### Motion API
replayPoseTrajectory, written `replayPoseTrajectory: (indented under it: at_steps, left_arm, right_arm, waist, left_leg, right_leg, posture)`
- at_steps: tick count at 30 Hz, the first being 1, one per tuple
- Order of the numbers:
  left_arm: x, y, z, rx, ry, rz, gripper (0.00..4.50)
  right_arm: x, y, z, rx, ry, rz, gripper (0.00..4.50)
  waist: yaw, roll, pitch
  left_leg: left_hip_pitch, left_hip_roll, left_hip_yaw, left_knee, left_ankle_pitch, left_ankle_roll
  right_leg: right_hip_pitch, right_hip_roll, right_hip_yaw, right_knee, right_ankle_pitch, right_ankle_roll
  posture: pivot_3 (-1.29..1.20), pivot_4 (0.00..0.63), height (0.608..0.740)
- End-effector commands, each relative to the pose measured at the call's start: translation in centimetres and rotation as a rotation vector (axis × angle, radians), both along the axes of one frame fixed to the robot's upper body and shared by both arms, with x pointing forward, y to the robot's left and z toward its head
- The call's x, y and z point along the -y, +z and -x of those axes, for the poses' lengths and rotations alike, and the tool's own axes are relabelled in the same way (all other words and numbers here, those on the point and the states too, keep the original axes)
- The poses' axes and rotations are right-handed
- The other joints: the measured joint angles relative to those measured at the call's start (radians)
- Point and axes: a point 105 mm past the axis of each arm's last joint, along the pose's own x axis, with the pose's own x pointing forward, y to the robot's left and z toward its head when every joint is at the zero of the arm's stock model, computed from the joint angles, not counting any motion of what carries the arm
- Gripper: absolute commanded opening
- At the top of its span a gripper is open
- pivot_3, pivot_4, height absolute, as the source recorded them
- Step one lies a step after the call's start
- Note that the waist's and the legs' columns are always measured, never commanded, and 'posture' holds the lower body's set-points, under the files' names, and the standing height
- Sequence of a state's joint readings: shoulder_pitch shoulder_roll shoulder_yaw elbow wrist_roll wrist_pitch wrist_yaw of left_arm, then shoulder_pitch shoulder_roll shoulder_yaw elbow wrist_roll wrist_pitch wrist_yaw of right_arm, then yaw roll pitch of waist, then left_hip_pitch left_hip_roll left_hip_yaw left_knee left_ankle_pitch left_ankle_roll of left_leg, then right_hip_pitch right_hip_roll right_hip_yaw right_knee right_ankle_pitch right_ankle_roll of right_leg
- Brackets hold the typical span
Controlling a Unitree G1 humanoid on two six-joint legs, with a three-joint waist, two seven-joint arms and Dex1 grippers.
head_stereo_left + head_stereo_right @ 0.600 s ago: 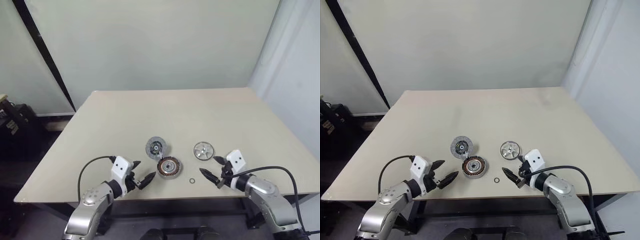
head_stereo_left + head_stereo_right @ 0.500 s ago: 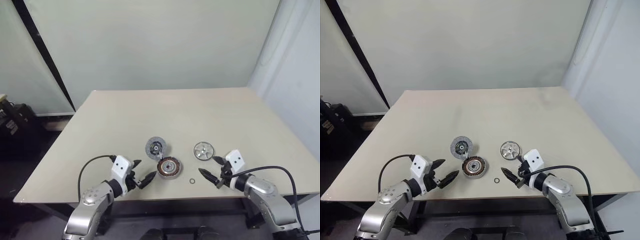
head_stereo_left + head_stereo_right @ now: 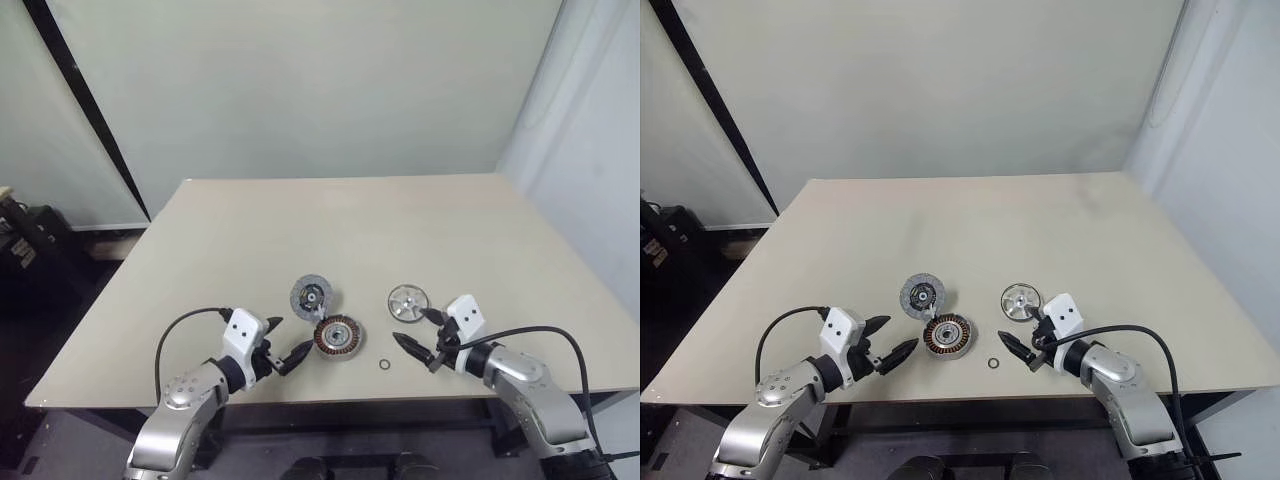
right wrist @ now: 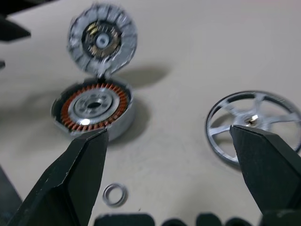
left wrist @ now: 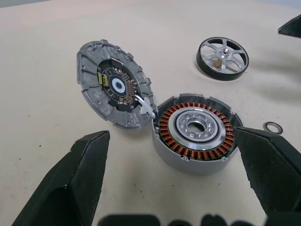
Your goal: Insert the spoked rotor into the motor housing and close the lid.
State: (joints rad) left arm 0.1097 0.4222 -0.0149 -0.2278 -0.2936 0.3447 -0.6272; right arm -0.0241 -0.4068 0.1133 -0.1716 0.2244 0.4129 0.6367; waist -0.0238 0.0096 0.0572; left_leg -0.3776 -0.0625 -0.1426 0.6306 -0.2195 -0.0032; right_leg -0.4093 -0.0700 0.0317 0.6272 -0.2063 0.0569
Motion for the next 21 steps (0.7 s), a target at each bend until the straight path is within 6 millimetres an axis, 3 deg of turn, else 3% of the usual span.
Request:
replayPoseTrajectory:
  at_steps: [1,10,21]
  left_arm:
    - [0.9,0.6,0.7,-0.008,-0.056,0.030,4.50]
    - [1.6,-0.9,2.3,-0.114,-0.149,0.016,4.50]
    - [2.4,-1.9,3.4,-0.151,-0.215,-0.017,4.50]
  right_arm:
    - [-0.1,0.2,0.0,0.016,0.002,0.052,4.49]
    - [-1.9,-1.9,1.7,-0.069,0.052,0.099,4.49]
    - [-3.7,-3.9,1.9,-0.108,0.085,0.132,4.49]
  waist:
    - [0.000,0.000,0.000]
    - [0.000,0.000,0.000]
    - [-0.001,0.000,0.000]
  left_leg:
    - [0.000,0.000,0.000,0.000,0.000,0.000]
    - [0.000,0.001,0.001,0.000,0.000,0.000]
    - [0.000,0.001,0.001,0.000,0.000,0.000]
  right_leg:
    - [0.000,0.000,0.000,0.000,0.000,0.000]
    - [0.000,0.000,0.000,-0.001,0.000,0.000]
    - [-0.001,0.000,0.001,-0.001,0.000,0.000]
  posture:
    - [0.00,0.000,0.740]
    - [0.00,0.000,0.740]
    - [0.00,0.000,0.740]
